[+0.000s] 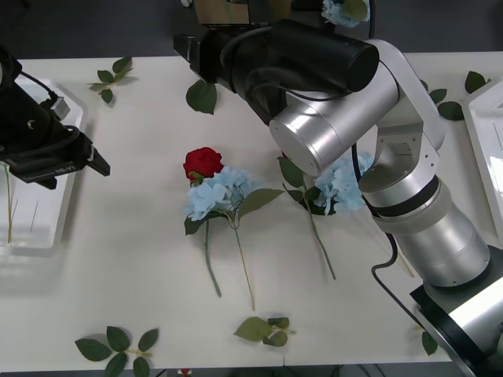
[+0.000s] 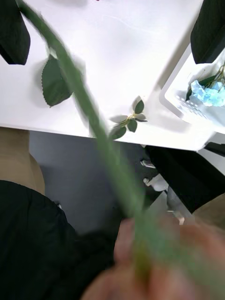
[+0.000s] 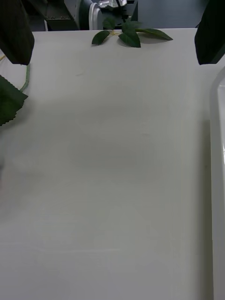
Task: Place the red flowers into the right box and the blue flowers into the left box. If a person shows an open palm, hand one flower to the person first, then continue sorting.
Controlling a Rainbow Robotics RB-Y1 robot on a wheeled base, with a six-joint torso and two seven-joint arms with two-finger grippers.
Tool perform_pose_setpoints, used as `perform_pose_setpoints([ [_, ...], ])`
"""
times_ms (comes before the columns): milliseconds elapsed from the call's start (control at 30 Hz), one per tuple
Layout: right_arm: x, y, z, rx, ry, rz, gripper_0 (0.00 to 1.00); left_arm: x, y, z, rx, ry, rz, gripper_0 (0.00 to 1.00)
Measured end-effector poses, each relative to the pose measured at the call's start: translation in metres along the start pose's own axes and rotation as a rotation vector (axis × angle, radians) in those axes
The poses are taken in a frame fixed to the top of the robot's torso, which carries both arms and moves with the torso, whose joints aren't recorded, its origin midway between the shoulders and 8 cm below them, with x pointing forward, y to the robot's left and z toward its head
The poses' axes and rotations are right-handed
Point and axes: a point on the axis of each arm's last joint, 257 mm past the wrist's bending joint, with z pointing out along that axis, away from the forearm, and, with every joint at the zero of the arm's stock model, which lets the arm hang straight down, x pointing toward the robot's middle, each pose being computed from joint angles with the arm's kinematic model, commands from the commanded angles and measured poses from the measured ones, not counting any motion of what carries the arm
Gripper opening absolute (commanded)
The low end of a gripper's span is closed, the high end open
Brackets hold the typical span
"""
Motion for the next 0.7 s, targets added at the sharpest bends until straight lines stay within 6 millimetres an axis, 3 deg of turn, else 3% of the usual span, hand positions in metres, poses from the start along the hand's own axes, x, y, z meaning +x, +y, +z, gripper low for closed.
perform_pose_setpoints([
  [167,0.008,-0.002,-0.003,-0.043,0.047,0.055,1.0,-0.001,-0.007,0.018,-0.076,-0.008,0.039,1.0],
  [267,0.019,-0.017,-0.013,-0.076,0.12,0.094,1.0,0.002,-0.015,0.036,-0.147,-0.007,0.094,1.0],
  [367,0.039,-0.056,-0.035,-0.051,0.278,0.095,1.0,0.006,-0.026,0.051,-0.202,-0.011,0.143,1.0],
  [433,0.052,-0.093,-0.062,-0.009,0.413,0.059,1.0,0.007,-0.033,0.062,-0.233,-0.024,0.157,1.0],
  [533,0.045,-0.136,-0.096,0.004,0.48,0.022,1.0,0.01,-0.052,0.08,-0.212,-0.033,0.141,1.0],
  [700,0.065,-0.181,-0.137,-0.051,0.601,0.032,1.0,0.006,-0.079,0.107,-0.177,-0.07,0.041,1.0],
])
